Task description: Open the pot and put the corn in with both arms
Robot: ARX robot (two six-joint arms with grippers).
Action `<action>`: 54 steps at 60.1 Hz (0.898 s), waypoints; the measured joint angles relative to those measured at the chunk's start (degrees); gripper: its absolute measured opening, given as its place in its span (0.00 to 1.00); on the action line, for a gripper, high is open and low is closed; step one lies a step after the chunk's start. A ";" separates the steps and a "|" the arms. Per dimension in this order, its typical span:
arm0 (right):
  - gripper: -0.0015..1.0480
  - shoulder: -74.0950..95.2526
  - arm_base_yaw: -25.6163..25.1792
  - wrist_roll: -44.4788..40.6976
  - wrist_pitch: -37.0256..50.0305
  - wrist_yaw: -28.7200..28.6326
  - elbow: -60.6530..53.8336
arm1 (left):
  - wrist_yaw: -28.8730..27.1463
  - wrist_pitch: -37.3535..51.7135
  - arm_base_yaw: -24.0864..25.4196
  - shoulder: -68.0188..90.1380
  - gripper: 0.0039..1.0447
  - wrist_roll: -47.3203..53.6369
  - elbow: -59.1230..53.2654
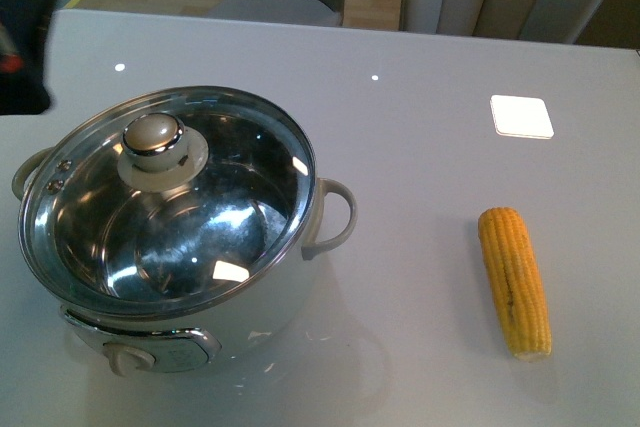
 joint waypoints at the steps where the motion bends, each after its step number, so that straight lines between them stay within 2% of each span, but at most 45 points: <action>1: 0.92 0.00 0.00 0.00 0.00 -0.02 0.00 | 0.17 1.27 -0.31 2.54 0.94 0.11 0.79; 23: 0.92 0.00 0.00 0.00 -0.02 0.00 0.00 | 0.09 10.75 -3.45 30.03 0.94 4.81 10.75; 42: 0.92 0.00 0.00 0.00 0.00 0.00 0.00 | -0.31 12.72 -4.26 36.89 0.93 5.27 12.68; 54: 0.92 0.00 0.00 0.00 0.00 0.00 0.00 | 0.15 13.03 -4.70 37.81 0.62 4.48 13.44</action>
